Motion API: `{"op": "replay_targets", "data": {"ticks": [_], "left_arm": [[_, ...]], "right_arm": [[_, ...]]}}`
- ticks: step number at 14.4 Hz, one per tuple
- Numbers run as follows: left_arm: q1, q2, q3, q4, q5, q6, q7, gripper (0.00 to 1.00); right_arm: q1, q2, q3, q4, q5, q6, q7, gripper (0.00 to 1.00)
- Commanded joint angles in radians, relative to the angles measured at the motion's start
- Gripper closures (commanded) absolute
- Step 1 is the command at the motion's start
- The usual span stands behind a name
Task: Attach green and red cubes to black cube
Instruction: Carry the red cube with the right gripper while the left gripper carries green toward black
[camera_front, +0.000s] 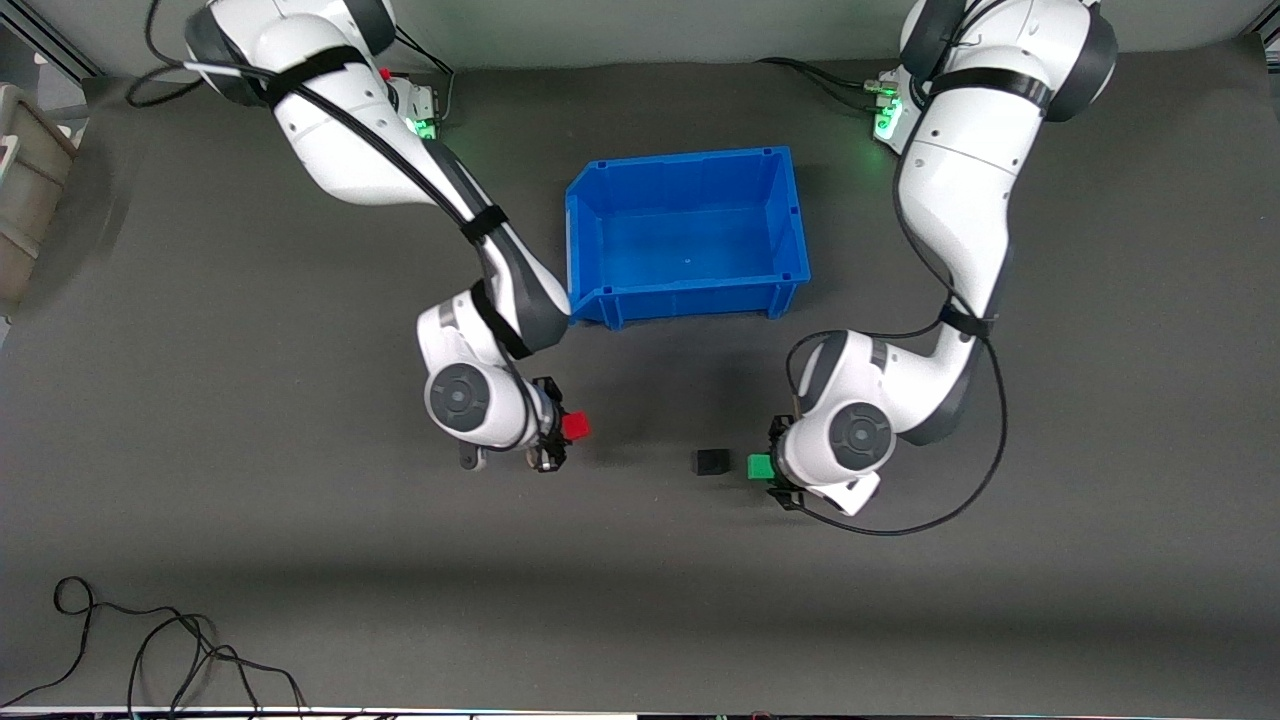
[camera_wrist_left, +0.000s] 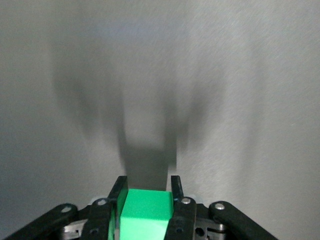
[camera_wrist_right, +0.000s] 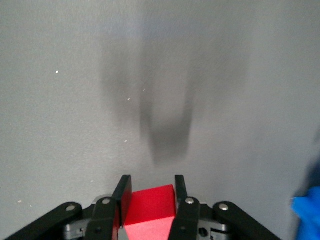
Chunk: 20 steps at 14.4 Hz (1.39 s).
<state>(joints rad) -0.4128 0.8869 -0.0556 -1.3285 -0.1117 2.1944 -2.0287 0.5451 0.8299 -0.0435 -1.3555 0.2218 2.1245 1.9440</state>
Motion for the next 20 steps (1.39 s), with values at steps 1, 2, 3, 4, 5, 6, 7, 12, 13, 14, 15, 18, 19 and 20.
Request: {"op": "replay_targets", "data": {"ticks": [1,2,3,4,5,6,7,12,13,14,15,18,19,20], "left_arm": [[-0.037,0.029,0.017,0.008,0.029,0.097,-0.076,1.0],[-0.049,0.041,0.017,0.009,0.029,0.11,-0.077,1.0],[-0.05,0.041,0.017,0.009,0.029,0.105,-0.077,1.0],[-0.049,0.04,0.017,0.011,0.029,0.102,-0.079,1.0],[-0.049,0.04,0.019,0.012,0.029,0.104,-0.079,1.0],[-0.05,0.04,0.019,0.012,0.029,0.105,-0.079,1.0],[-0.052,0.04,0.019,0.011,0.029,0.097,-0.079,1.0],[-0.057,0.032,0.017,0.012,0.029,0.085,-0.087,1.0],[-0.058,0.03,0.017,0.012,0.029,0.082,-0.09,1.0],[-0.064,0.03,0.017,0.012,0.029,0.081,-0.093,1.0],[-0.07,0.03,0.016,0.012,0.027,0.081,-0.093,1.0],[-0.078,0.027,0.017,0.018,0.021,0.081,-0.139,1.0],[-0.078,0.027,0.016,0.031,0.018,0.081,-0.149,1.0],[-0.081,0.027,0.013,0.038,0.018,0.081,-0.165,1.0]], "right_arm": [[0.03,0.103,-0.01,0.168,-0.027,-0.017,0.116,1.0],[0.039,0.116,-0.01,0.196,-0.027,-0.017,0.14,1.0],[0.044,0.123,-0.01,0.208,-0.027,-0.02,0.148,1.0],[0.049,0.123,-0.01,0.208,-0.027,-0.02,0.156,1.0],[0.065,0.123,-0.01,0.208,-0.027,-0.02,0.171,1.0],[0.073,0.123,-0.01,0.208,-0.027,-0.021,0.176,1.0],[0.073,0.123,-0.01,0.207,-0.03,-0.024,0.176,1.0],[0.075,0.123,-0.01,0.202,-0.03,-0.026,0.174,1.0],[0.078,0.124,-0.01,0.2,-0.03,-0.026,0.174,1.0],[0.081,0.126,-0.01,0.2,-0.03,-0.021,0.176,1.0],[0.081,0.132,-0.009,0.202,-0.027,-0.015,0.179,1.0],[0.082,0.146,-0.009,0.21,-0.029,0.027,0.219,1.0],[0.082,0.15,-0.01,0.216,-0.029,0.029,0.22,1.0],[0.082,0.156,-0.01,0.226,-0.029,0.029,0.22,1.0]]}}
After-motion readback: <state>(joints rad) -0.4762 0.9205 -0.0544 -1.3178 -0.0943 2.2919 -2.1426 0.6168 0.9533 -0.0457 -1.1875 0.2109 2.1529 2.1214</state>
